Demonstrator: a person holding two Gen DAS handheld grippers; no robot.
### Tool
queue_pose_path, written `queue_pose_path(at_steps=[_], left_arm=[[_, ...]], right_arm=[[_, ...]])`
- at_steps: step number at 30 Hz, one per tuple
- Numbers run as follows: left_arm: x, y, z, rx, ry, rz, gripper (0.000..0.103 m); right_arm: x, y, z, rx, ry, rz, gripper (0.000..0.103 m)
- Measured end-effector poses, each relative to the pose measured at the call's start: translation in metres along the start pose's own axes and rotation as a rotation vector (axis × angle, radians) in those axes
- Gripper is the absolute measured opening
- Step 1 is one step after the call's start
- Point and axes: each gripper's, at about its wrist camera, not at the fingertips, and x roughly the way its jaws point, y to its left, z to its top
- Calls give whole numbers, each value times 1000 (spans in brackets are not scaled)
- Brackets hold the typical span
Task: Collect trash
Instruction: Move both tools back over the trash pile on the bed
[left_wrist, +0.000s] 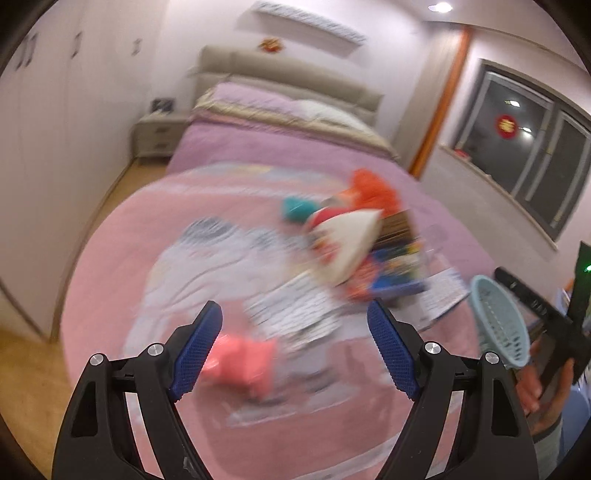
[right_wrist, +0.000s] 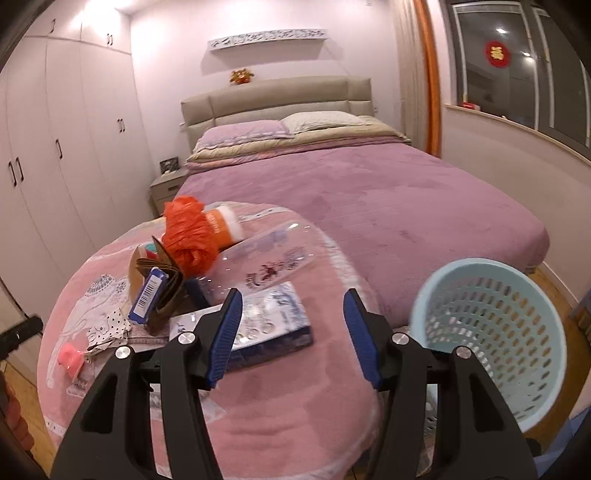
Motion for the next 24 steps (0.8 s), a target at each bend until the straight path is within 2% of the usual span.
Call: queue_pose_path(at_steps=[5,10,12,18,24], left_arm=[[12,27,-15,-43,52,26,79],[26,25,-25,0,96,45,79],[26,27,-30,18,105,44,79],[30,28,-37,33,134,64,82],[33,29,-40,25,124,84,80]], right_arm=[[42,5,5,-15,62,1,60],[85,-4,4,12,168,26,61],[94,-4,2,22,200,71,61],[84,7,-14,7,247,187,61],[48,34,-40,-58,251,298,61]])
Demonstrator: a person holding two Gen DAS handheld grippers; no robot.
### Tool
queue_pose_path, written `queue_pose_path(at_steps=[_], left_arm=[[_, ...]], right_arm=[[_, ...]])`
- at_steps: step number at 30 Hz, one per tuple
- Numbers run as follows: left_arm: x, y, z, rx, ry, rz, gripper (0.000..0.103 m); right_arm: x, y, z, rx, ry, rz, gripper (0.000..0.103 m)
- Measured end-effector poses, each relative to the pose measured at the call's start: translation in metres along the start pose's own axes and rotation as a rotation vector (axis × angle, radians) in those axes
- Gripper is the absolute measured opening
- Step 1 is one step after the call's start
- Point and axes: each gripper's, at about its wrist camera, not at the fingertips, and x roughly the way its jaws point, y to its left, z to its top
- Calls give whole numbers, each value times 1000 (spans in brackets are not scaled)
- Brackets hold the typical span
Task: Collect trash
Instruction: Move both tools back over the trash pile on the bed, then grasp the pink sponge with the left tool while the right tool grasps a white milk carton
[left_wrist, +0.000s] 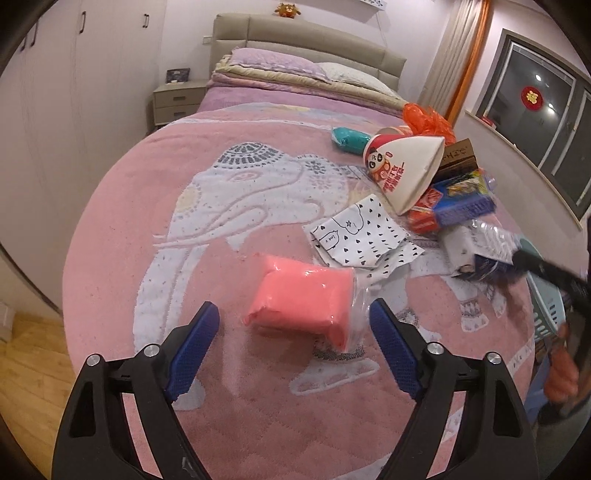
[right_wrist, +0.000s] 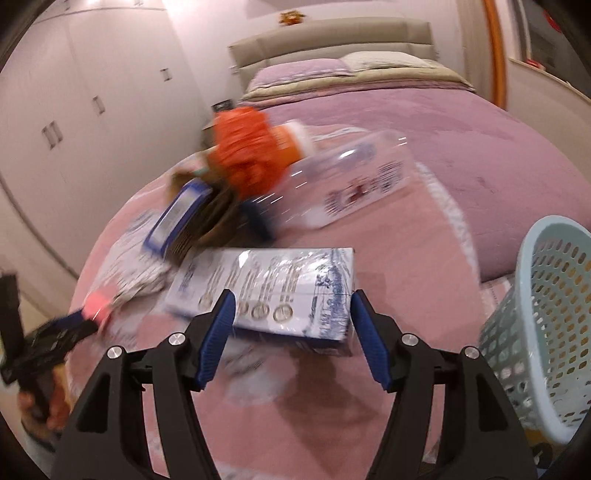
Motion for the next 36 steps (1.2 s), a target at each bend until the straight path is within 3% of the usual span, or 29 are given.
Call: queue_pose_path(at_steps=[6,9,11,12,19,25,27,29,36], left_arm=[[-1,0,-2,-4,-5,0,79],[-1,0,0,-1,-7,4,79],[-1,-1,2,-3,-9,2,79],[0,-1,3,-3,-8,3,79],[7,-6,3,8,2,27,78],[9,-18,2,64,0,56,57],[8,-21,0,78,-7,69,54],[4,-22,-2,76,-21,61,42],[-9,-22,-2,58,-43,21,41]], right_arm=[[-23,44,-34,-133,21,147,61],[-39,49,-38,-202,-38,64,63],[-39,49,-31,-235,-73,-10,77],[-37,51,-28,-244,-78,-24,79],[6,74,-5,-337,-15,0,87],[33,86,-11,-384,46,-26,86],[35,86,-13,-384,51,-27,84],[39,87,-15,-390,67,-37,70],[34,88,-23,-365,79,-18,52]])
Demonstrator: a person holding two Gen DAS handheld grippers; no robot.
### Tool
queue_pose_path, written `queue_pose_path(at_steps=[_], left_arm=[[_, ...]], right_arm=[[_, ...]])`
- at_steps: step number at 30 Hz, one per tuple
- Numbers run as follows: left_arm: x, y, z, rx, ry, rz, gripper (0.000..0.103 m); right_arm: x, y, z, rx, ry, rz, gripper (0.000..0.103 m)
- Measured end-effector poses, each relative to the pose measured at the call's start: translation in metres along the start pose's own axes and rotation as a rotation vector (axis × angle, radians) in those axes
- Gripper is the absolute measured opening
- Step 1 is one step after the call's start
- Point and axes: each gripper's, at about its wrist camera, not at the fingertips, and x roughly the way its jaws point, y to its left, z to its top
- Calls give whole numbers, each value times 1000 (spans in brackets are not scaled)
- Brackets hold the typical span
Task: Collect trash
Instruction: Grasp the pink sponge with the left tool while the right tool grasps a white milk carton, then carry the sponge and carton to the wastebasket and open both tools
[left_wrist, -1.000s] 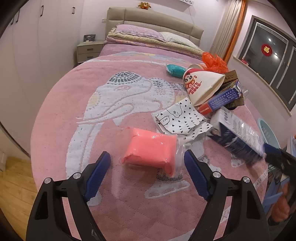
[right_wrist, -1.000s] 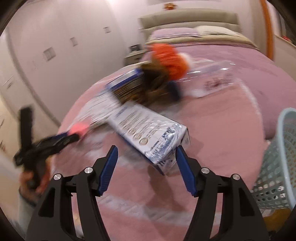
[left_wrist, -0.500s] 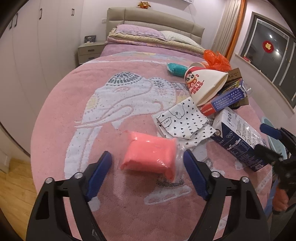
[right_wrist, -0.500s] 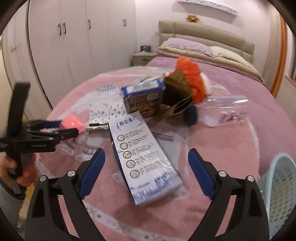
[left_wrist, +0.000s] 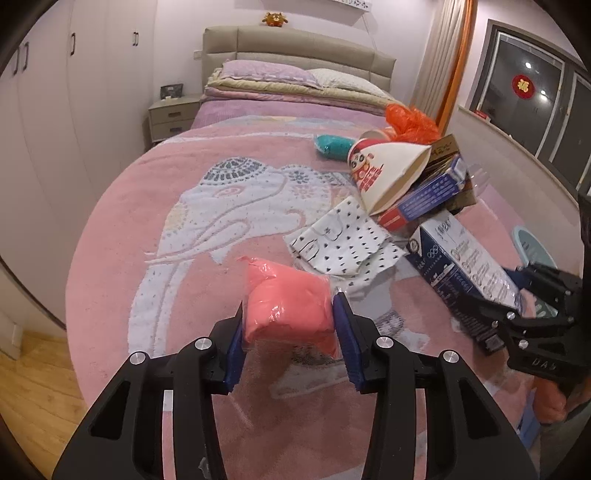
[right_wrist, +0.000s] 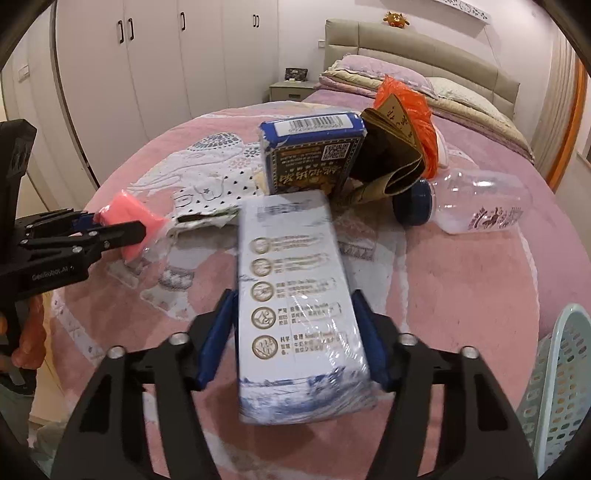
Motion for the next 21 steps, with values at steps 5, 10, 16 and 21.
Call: queue_pose_path(at_steps=[5,10,16,21], left_arm=[[-15,-13,5,15,-42,-50,41],[-29,-44,11,62,-95,-126,41],[-34,-103,29,149,-136,-213,41],[-27,-166,48,242,-151,-272,41]], right_arm=[[-20,-5,-9,41,-24,-30,52],[-51,-25,-17,115,-77,-67,52],[-90,-62,-25,192,-150,-157,52],[-120,-109,-39,276,-195,-255,52]])
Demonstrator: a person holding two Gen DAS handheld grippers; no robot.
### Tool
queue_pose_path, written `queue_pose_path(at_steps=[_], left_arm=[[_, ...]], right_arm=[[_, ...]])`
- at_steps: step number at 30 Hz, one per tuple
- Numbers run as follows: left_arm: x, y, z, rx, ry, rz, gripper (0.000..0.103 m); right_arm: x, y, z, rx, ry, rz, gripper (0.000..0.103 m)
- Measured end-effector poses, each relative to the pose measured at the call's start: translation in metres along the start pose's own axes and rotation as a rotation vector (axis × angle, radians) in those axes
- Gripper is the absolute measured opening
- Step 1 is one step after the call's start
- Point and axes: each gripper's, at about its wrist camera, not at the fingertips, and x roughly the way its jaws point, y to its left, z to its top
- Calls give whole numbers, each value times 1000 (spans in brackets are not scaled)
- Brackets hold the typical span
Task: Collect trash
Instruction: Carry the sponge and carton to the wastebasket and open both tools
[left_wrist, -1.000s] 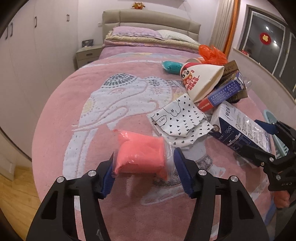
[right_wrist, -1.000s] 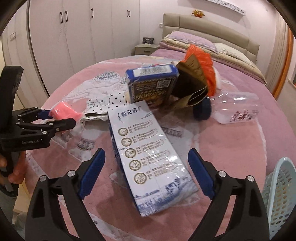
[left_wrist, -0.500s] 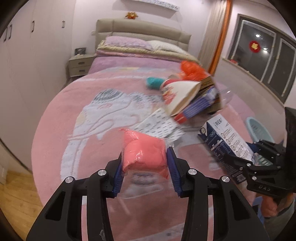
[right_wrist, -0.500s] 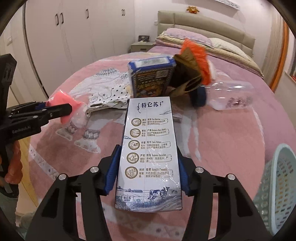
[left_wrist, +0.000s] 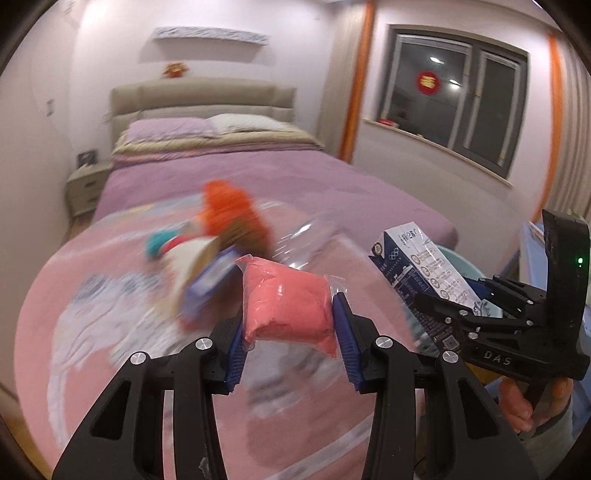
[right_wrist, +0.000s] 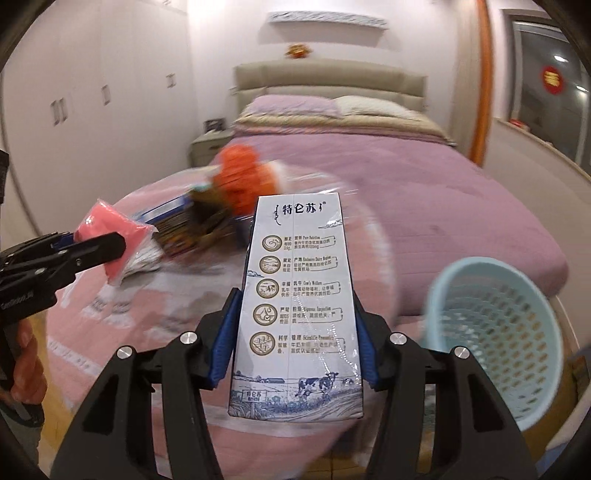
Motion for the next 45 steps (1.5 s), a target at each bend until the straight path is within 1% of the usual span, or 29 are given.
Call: queue_pose_path(at_steps=[4,7,10,13,17,20,23,27,28,29,30,31,32,33,36,40,43,45], left_arm=[[31,-46,26,67,5,-69,41],[58,-76,42,83,24,-131,41],[88,-105,54,98,56,-182,41],[117,-131,60,123,86,-224,41],[158,-166,59,168,136,-258,41],[187,-181,55,182,181,-273,41],[217,-193,47,191,227,-281,41],[243,-206,36,202,283,-284,42],[246,-208,36,202,287,-281,46],[248,-208,34,199,292,-274,60],[249,-207,35,193,289,-266,67],[248,-207,36,185,270,-259,72],[247,-206,36,183,260,-259,72],[245,-205,36,184,260,-266,72],[240,-203,38,195,248,-258,72],[222,-197,41,185,214,-253,72],[207,-187,41,169,191,-252,72],[198,-182,41,161,179,-244,72]], right_arm=[[-9,-44,3,69,-23,-66,52],[-15,-84,5,134,-33,-127,52],[-14,-117,3,191,-29,-175,52],[-8,-153,0,257,-8,-229,52],[6,-199,-12,349,48,-288,52],[21,-223,-25,403,94,-314,52],[35,-239,-36,439,133,-333,52],[50,-250,-45,460,172,-355,53],[53,-252,-46,462,180,-362,53],[57,-253,-47,463,191,-372,55],[59,-255,-49,464,201,-377,58],[61,-256,-50,464,203,-375,66],[61,-257,-51,465,196,-369,69],[61,-257,-52,467,191,-367,69],[59,-258,-54,476,176,-360,69],[52,-256,-54,503,127,-340,69],[53,-250,-50,500,111,-344,70],[58,-245,-46,483,100,-364,70]])
